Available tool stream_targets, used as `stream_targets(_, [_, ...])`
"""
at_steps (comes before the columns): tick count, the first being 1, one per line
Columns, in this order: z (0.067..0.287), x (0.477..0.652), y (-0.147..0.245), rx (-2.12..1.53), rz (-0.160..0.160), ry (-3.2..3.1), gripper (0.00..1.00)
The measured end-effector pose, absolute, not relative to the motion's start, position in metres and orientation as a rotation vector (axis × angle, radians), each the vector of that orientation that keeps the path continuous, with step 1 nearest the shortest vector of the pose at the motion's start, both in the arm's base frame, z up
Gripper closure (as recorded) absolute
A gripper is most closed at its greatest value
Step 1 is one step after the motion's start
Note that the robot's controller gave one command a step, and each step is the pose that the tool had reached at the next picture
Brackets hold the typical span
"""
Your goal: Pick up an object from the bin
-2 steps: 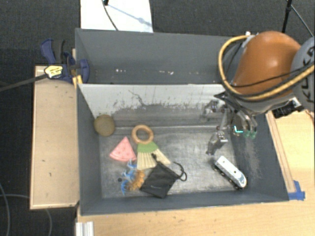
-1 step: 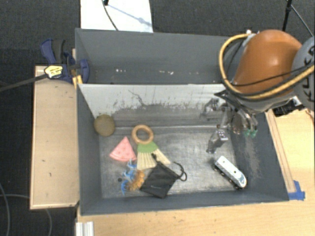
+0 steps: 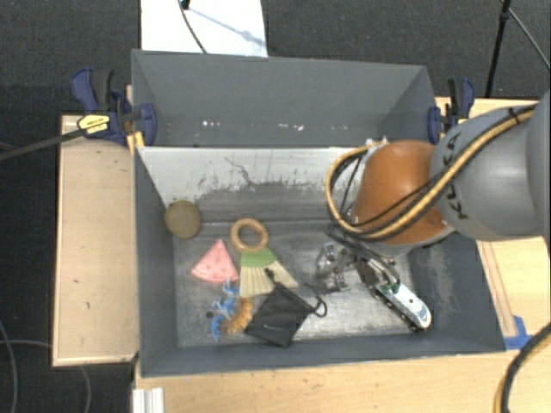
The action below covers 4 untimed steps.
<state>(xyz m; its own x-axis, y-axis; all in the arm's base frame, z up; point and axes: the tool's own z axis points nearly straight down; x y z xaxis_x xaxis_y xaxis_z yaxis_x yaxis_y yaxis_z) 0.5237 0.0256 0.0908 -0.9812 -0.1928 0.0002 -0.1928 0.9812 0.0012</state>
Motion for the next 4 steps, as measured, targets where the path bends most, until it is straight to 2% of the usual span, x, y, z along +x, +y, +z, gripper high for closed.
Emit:
stream_targets(1, [0.0917, 0.5247, 0.0254, 0.304, -0.001, -3.129, 0.00])
stream_targets(2, [0.0917, 0.5247, 0.0254, 0.303, -0.001, -3.129, 1.00])
stream_targets(3, [0.0917, 0.5247, 0.0254, 0.302, -0.001, -3.129, 0.00])
stream_targets(4, [0.0917, 0.5247, 0.0254, 0.302, -0.001, -3.129, 1.00])
